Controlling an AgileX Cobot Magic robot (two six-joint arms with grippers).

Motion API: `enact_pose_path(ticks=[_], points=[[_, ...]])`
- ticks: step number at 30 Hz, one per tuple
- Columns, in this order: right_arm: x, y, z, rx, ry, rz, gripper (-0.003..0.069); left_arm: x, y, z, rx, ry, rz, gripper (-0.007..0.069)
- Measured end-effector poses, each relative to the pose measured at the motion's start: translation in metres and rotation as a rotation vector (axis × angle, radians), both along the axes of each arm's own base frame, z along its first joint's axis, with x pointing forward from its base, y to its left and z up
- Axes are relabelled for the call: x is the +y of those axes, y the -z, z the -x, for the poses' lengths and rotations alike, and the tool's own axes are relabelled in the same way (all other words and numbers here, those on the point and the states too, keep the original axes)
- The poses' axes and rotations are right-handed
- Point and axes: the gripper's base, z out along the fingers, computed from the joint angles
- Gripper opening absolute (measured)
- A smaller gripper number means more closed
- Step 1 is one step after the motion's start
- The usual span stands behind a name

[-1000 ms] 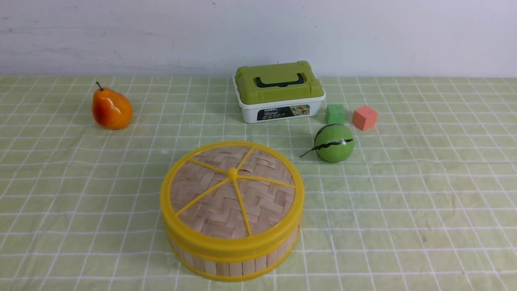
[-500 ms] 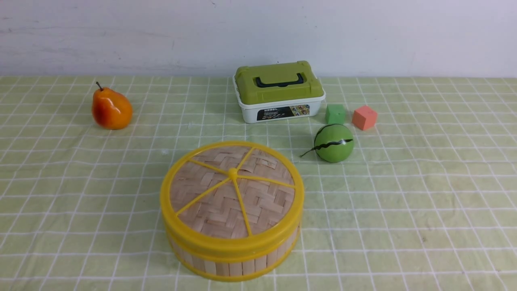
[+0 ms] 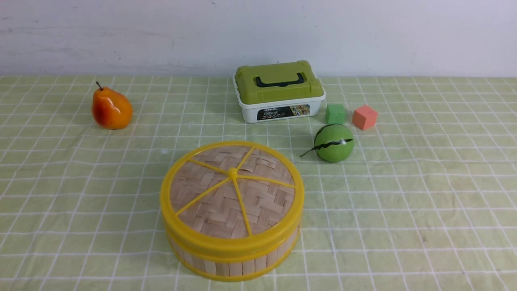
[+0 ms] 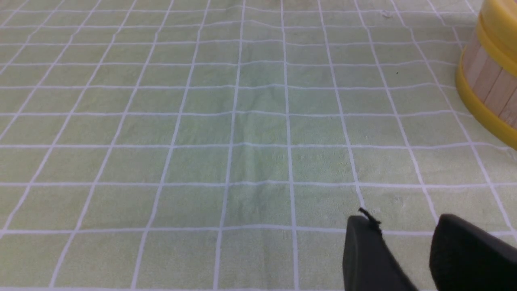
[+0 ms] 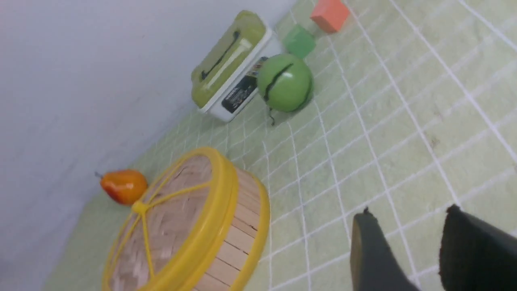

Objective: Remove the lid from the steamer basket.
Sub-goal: Use the right arm to lift the lid of the steamer

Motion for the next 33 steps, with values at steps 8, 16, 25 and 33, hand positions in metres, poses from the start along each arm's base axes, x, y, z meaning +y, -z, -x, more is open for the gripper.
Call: enact_pose_path(ticks=[8, 16, 25, 33], points=[[-0.001, -0.135, -0.026, 0.166, -0.239, 0.648, -0.0014, 0.000, 0.000, 0.000, 0.000, 0.000, 0.000, 0.0239], [0.030, -0.185, -0.106, 0.402, -0.673, 0.861, -0.0014, 0.000, 0.000, 0.000, 0.000, 0.000, 0.000, 0.0239], [0.127, -0.189, -0.182, 0.381, -0.935, 1.071, -0.0002, 0.000, 0.000, 0.000, 0.000, 0.000, 0.000, 0.0239], [0.236, -0.145, -0.253, 0.384, -1.077, 1.128, 0.0079, 0.000, 0.000, 0.000, 0.000, 0.000, 0.000, 0.0239]])
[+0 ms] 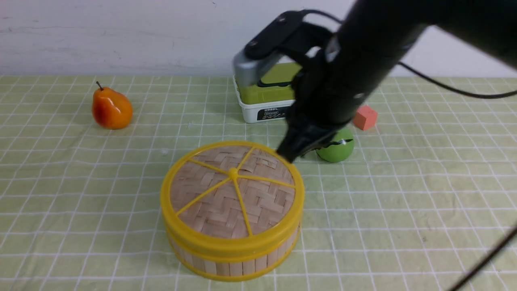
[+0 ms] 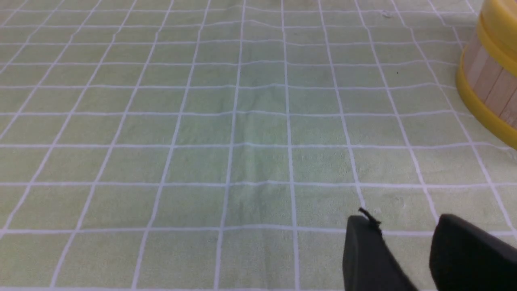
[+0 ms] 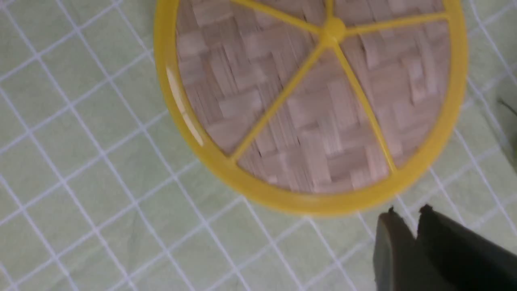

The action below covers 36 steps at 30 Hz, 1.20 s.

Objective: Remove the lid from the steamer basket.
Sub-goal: Use the right arm to lift the lid of the steamer

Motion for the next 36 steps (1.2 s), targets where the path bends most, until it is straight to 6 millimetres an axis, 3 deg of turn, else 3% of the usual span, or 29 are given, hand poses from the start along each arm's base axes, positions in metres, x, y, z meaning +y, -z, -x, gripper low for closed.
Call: enact_pose_path(ticks=[3, 6, 8, 9, 10, 13, 18, 28, 36], points=[[0.031, 0.021, -0.017, 0.017, -0.010, 0.002, 0.0176, 0.000, 0.000, 0.000, 0.000, 0.000, 0.000, 0.0239], [0.055, 0.040, -0.034, 0.030, 0.008, -0.011, 0.0321, 0.000, 0.000, 0.000, 0.000, 0.000, 0.000, 0.0239], [0.063, 0.053, -0.043, 0.045, 0.023, -0.007, 0.0402, 0.000, 0.000, 0.000, 0.000, 0.000, 0.000, 0.0239], [0.063, 0.052, -0.043, 0.042, 0.024, -0.009, 0.0402, 0.000, 0.000, 0.000, 0.000, 0.000, 0.000, 0.0239], [0.068, 0.065, -0.049, 0.059, 0.041, 0.001, 0.0460, 0.000, 0.000, 0.000, 0.000, 0.000, 0.000, 0.0239], [0.072, 0.080, -0.054, 0.080, 0.046, 0.019, 0.0489, 0.000, 0.000, 0.000, 0.000, 0.000, 0.000, 0.0239], [0.075, 0.097, -0.058, 0.105, 0.049, 0.041, 0.0457, 0.000, 0.000, 0.000, 0.000, 0.000, 0.000, 0.0239], [0.073, 0.096, -0.063, 0.083, 0.089, 0.021, 0.0206, 0.000, 0.000, 0.000, 0.000, 0.000, 0.000, 0.0239], [0.070, 0.095, -0.067, 0.089, 0.114, 0.004, 0.0176, 0.000, 0.000, 0.000, 0.000, 0.000, 0.000, 0.0239]])
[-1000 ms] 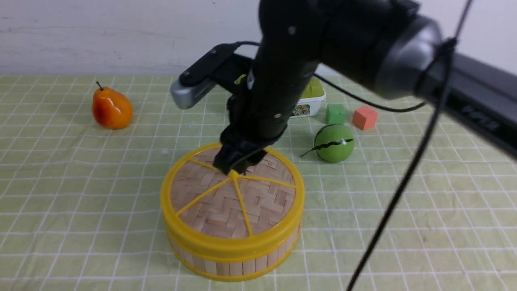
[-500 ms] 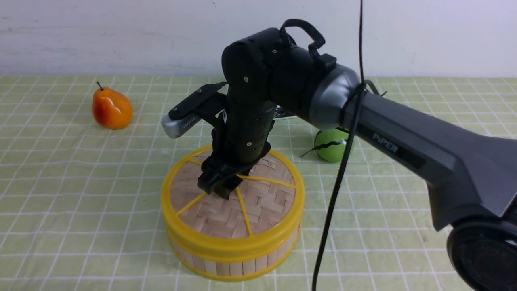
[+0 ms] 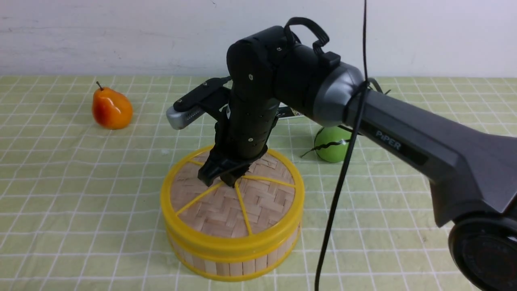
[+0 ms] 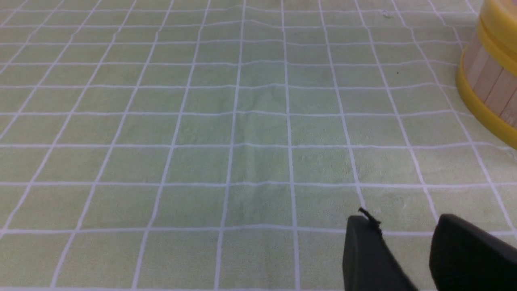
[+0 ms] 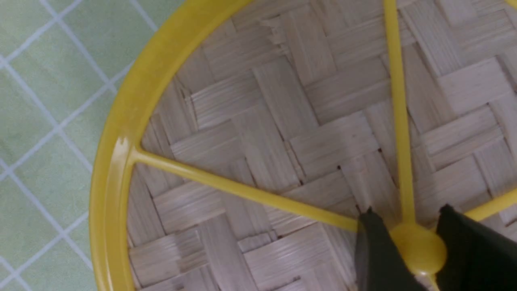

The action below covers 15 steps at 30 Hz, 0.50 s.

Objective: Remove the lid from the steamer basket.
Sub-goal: Use the right arm to lift the lid of the steamer, then use the right arm to place the steamer lid on the table

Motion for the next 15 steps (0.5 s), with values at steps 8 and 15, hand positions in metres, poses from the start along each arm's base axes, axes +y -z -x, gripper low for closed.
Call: enact_pose_path(ticks=[8, 15], points=[[-0.001, -0.006, 0.001, -0.011, -0.007, -0.012, 0.0083, 0.000, 0.000, 0.000, 0.000, 0.000, 0.000, 0.0239], [-0.026, -0.089, 0.027, -0.146, -0.036, -0.080, 0.0083, 0.000, 0.000, 0.000, 0.000, 0.000, 0.000, 0.0239]])
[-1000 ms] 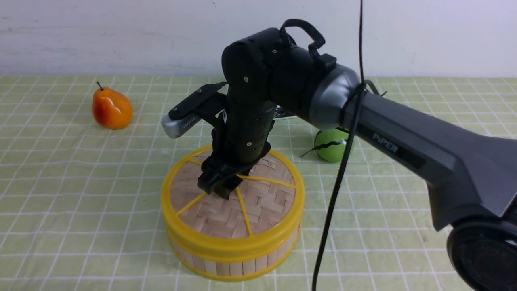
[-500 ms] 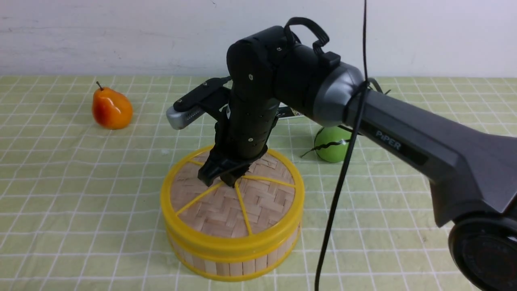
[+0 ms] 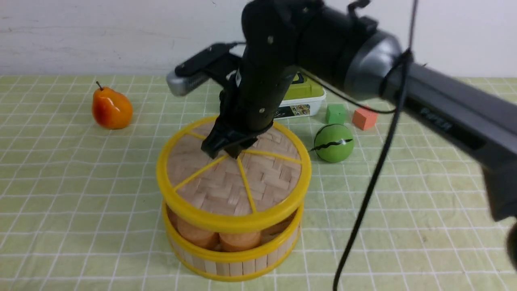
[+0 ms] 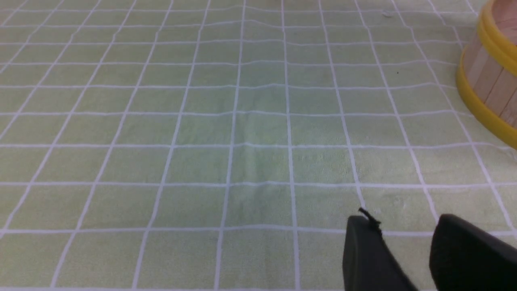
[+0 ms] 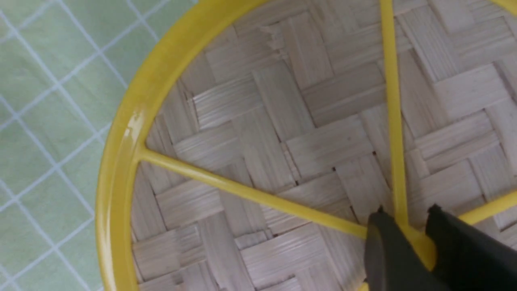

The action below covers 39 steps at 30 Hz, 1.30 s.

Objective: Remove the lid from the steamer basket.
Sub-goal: Use the right arm to place the steamer lid on the table

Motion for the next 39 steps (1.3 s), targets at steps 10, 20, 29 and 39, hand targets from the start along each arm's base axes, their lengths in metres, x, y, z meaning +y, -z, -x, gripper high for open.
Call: enact_pose_path(ticks=[10, 20, 29, 39], points=[[-0.105, -0.059, 0.045, -0.106, 0.131, 0.076, 0.0083, 0.000, 0.000, 0.000, 0.000, 0.000, 0.000, 0.0239], [-0.212, 0.052, 0.028, 0.074, 0.505, 0.056, 0.0083, 0.000, 0.000, 0.000, 0.000, 0.000, 0.000, 0.0239], [-0.214, 0.129, 0.001, 0.097, 0.591, -0.035, 0.0083, 0.000, 0.000, 0.000, 0.000, 0.000, 0.000, 0.0239], [-0.211, 0.134, -0.005, 0.136, 0.601, -0.043, 0.0314, 0.000, 0.000, 0.000, 0.000, 0.000, 0.000, 0.0239]])
